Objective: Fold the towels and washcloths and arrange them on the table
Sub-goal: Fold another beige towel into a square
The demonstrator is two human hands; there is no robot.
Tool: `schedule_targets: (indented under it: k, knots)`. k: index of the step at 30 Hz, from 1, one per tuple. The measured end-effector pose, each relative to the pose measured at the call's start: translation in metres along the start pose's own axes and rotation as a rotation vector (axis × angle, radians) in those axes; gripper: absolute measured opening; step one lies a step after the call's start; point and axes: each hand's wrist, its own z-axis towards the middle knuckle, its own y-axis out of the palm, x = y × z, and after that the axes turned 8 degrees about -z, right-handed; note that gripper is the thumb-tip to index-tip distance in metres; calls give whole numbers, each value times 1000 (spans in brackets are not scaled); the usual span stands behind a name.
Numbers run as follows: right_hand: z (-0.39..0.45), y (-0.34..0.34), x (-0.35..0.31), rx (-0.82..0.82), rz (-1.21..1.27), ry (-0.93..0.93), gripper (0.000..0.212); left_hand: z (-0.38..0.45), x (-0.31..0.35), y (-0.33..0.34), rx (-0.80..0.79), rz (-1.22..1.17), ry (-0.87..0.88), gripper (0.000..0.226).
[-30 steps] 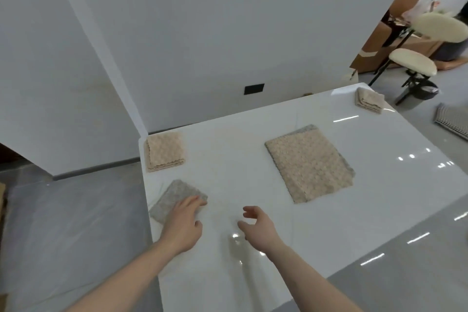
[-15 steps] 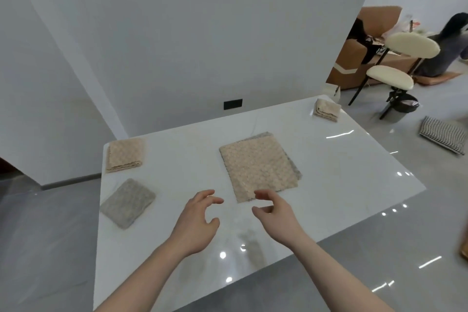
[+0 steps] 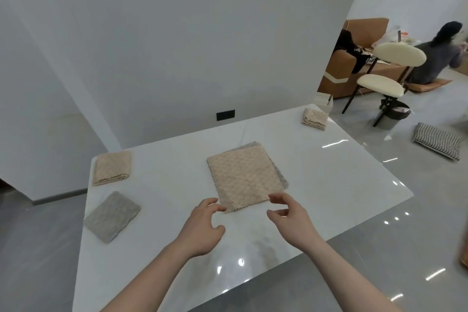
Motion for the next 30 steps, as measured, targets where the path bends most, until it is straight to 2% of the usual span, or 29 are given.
schedule_targets:
  k: [8, 18, 30]
  knots:
    - [40, -45, 13, -60, -28, -87, 35, 24, 36, 23, 81, -41, -23, 47]
    - [113, -135, 40, -240, -88, -251, 34, 54, 109, 87, 319, -127, -92, 42]
    - [121, -131, 32, -404, -92, -391, 32, 3, 123, 101, 478, -131, -241, 43]
